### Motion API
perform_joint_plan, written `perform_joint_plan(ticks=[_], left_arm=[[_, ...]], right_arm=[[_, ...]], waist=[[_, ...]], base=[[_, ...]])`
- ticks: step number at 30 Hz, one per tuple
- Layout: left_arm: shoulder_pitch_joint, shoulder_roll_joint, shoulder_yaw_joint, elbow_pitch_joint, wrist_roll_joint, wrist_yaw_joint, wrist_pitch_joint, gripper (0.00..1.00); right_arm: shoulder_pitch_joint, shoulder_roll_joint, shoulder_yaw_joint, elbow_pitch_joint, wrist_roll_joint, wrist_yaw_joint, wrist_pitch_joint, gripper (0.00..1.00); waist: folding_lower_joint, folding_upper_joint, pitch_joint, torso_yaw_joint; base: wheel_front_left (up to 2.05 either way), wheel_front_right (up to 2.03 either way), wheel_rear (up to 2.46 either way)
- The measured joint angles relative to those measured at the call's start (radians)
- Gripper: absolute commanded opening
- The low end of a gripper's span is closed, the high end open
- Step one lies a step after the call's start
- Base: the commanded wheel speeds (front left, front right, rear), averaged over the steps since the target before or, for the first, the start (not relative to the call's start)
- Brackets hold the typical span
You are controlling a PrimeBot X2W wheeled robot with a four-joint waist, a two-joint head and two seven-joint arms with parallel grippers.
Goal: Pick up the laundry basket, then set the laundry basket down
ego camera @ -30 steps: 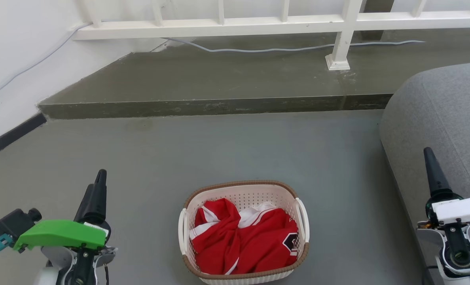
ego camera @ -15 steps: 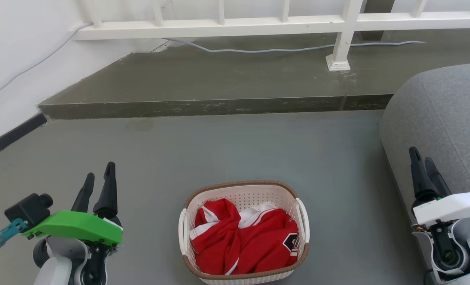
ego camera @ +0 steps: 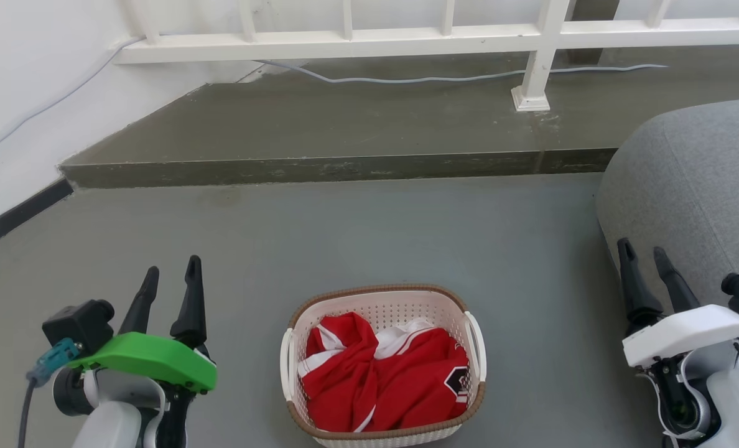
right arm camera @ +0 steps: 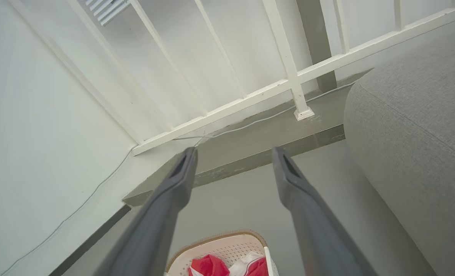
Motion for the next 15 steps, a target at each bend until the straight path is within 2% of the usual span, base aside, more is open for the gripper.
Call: perform_joint_plan(ticks=[15], left_arm=[[0.0,0.002,-0.051,0.031,0.182,0.037,-0.05,1.0]], right_arm=[[0.005,-0.011,0.05,0.014,-0.188,-0.026,-0.052,1.0]], waist=[[0.0,0.0,0.002,-0.002]], base=[[0.0,0.0,0.0]])
